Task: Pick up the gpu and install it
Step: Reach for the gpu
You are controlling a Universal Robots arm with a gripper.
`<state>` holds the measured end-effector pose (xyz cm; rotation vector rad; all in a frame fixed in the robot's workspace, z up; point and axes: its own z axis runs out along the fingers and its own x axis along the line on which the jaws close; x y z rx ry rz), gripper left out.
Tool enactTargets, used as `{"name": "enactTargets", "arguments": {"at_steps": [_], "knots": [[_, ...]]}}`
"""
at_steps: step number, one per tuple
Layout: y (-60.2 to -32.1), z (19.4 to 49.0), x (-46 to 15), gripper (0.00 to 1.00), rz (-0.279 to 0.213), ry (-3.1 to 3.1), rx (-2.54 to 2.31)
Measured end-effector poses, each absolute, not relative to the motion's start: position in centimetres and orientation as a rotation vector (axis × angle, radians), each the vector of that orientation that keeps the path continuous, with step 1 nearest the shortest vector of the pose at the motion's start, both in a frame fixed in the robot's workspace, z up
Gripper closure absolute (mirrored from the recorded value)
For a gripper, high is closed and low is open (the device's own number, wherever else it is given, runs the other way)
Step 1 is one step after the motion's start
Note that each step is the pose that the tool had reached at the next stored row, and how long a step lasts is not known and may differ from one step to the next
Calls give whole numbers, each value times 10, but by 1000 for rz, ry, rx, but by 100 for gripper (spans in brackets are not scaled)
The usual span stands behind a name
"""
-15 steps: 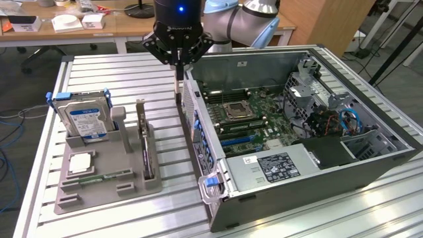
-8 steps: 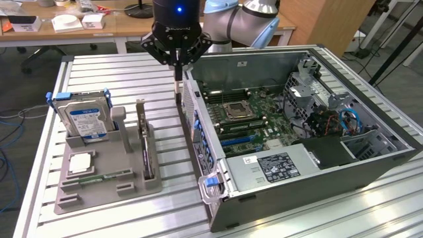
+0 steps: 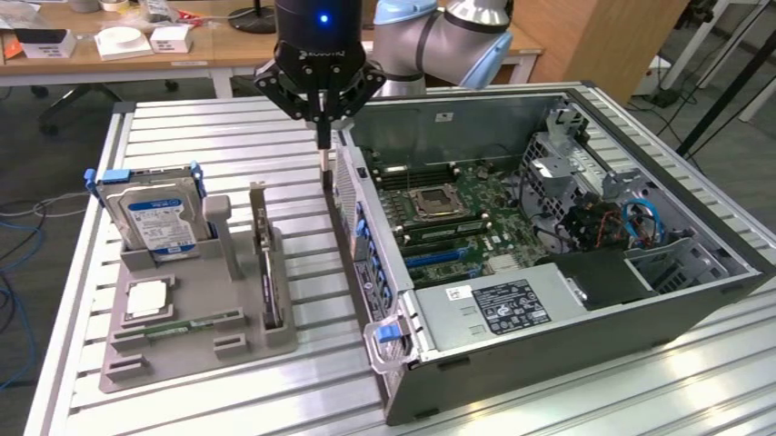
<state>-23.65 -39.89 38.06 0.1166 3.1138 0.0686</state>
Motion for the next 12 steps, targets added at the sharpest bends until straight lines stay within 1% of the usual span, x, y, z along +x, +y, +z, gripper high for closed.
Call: {"name": "enactTargets", "arguments": {"at_steps": [12], "knots": [[-399,378,-252,89,69,3114,117]]}}
